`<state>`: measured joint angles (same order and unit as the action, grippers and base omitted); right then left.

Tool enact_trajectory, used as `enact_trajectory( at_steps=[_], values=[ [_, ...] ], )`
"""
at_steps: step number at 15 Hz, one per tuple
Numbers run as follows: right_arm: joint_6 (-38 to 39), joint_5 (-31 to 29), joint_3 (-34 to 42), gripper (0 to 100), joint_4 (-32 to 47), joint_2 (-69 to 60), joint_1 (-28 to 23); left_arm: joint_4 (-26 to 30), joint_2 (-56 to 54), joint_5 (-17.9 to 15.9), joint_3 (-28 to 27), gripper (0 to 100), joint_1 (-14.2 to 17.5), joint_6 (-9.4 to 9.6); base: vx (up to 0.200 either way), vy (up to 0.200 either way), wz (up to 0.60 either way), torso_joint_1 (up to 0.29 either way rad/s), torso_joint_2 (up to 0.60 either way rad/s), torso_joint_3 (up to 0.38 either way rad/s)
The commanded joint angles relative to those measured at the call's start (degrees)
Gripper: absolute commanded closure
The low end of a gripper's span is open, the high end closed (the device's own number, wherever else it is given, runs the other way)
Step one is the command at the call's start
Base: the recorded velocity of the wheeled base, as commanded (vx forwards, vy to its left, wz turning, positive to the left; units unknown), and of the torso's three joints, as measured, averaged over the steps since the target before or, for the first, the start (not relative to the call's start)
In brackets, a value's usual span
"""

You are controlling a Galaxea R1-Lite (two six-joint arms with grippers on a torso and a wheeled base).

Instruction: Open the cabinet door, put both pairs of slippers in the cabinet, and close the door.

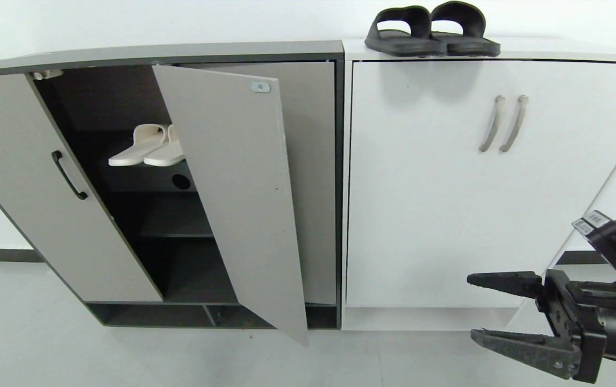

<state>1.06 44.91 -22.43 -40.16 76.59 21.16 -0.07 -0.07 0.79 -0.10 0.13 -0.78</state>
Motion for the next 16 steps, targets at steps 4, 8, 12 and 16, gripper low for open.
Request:
enact_trajectory(
  at_steps=[4,8,12,16],
  values=[
    [-1.9,-0.2,0.5,0,0.0,0.6,0.3,0.0,0.1,0.0,0.0,100,0.0,-0.01,0.0,-0.2,0.0,0.002,0.0,0.001],
    [-2.0,-0.2,0.7,0,-0.1,1.1,0.3,0.0,0.1,0.1,0.0,100,0.0,-0.1,0.0,-0.15,0.0,0.003,0.0,0.001],
    [-1.9,-0.2,0.7,0,0.0,1.1,0.3,0.0,0.1,0.1,0.0,100,0.0,-0.19,0.0,0.0,0.0,0.028,-0.11,-0.082],
    [-2.0,-0.2,0.7,0,0.0,1.1,0.3,0.0,0.1,0.1,0.0,100,0.0,-0.19,0.0,0.0,0.0,0.105,-0.35,-0.286]
  ],
)
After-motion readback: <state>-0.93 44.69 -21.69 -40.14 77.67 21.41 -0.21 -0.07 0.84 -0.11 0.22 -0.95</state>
